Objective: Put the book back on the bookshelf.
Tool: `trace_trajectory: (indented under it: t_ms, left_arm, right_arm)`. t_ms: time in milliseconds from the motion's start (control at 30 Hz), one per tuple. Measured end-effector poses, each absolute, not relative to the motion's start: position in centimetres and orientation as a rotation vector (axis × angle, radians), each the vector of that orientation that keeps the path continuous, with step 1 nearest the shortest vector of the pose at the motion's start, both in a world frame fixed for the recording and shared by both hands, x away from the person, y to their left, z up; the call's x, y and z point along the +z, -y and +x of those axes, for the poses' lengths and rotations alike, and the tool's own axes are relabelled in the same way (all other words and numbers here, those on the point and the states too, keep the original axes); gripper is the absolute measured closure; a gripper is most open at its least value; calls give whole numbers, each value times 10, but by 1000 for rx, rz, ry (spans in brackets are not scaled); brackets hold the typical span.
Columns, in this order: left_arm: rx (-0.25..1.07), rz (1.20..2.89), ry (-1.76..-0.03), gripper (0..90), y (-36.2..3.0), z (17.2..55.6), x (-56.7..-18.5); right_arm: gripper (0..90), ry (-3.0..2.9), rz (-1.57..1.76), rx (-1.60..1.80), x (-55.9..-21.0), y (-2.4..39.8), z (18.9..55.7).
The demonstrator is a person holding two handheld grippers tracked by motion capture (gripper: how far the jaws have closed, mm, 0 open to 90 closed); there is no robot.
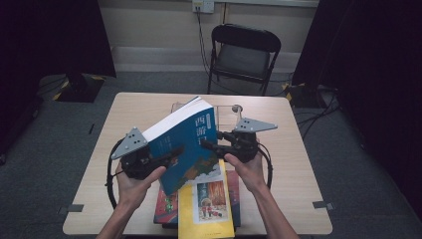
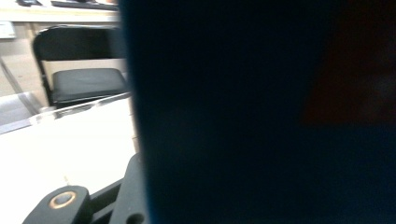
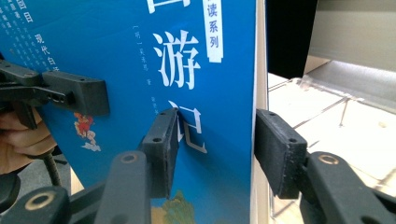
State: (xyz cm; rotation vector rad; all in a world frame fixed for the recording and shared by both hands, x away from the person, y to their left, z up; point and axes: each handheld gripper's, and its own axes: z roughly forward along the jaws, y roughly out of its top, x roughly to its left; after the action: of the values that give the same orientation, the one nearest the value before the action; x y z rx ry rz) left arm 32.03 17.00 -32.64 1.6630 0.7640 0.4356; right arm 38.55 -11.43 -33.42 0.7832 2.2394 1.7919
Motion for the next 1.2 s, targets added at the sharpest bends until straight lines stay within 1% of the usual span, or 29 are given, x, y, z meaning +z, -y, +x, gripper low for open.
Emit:
trace_trajectory:
  t_ms: [133,200,333,500,567,633,767,800,833,867,900,967,1033,1200]
  left_arm:
    - [429,1645,-792,604,-175,319,-337]
    - [418,1643,-792,603,-176,319,-337]
    - [441,1661,-794,609,-172,318,-335]
    - [437,1681,-760,611,-169,316,-334]
    - [441,1683,-761,611,-169,315,-334]
    - [435,1678,-763,612,-169,316,-334]
    - [440,1660,-796,613,-170,316,-335]
    - [435,1650,-808,612,-171,316,-335]
    - [425,1638,-814,610,-172,317,-336]
    - [411,1628,-813,609,-173,318,-336]
    - [402,1632,-806,608,-175,319,-336]
    - [427,1642,-824,611,-174,317,-334]
    - [444,1651,-840,614,-176,316,-330]
    - [453,1646,-849,616,-183,314,-329]
  right_arm:
    - [525,-2274,798,1791,-348,106,388]
    - [523,-2266,798,1806,-348,106,387]
    - [511,-2290,797,1802,-347,109,388]
    - [399,-2301,804,1819,-350,111,390]
    - [392,-2321,808,1803,-356,113,390]
    - [351,-2335,832,1762,-364,117,390]
    - [337,-2341,873,1750,-375,123,390]
    - [339,-2344,877,1742,-377,122,391]
    - [360,-2350,879,1736,-378,121,391]
    - [466,-2360,867,1739,-379,119,392]
    - [490,-2369,836,1739,-379,116,392]
    - [514,-2364,826,1687,-377,109,391]
    - [568,-2358,828,1691,-375,105,394]
    - [573,-2340,817,1735,-370,99,394]
